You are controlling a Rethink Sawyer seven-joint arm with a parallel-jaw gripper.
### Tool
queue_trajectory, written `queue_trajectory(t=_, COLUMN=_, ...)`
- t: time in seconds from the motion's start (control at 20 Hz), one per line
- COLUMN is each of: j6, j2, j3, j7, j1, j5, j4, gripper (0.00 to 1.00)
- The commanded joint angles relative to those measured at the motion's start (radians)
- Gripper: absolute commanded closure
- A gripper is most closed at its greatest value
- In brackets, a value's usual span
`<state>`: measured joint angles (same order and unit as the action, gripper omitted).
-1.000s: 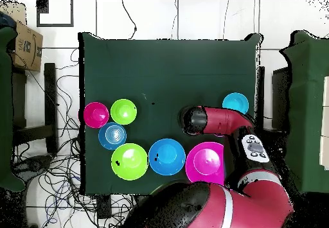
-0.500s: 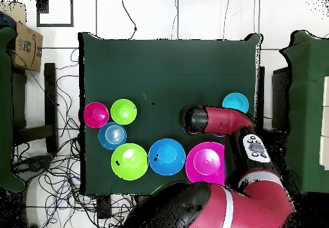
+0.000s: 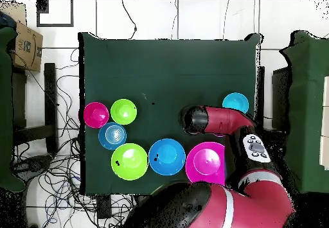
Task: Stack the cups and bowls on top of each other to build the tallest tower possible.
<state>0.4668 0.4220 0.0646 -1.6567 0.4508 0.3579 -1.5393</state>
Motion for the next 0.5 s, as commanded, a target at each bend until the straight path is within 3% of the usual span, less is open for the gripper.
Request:
queue_trajectory(t=0.05, j6=-0.078, j2=-0.031, j3=0.047, j7=-0.132, j1=-0.007, j5=-0.023, j4=0.021, gripper=1.00)
queue_trajectory(t=0.5, j6=-0.112, j2=-0.056, j3=0.040, j7=-0.189, j1=-0.059, j5=-0.060, j4=0.030, gripper=1.00)
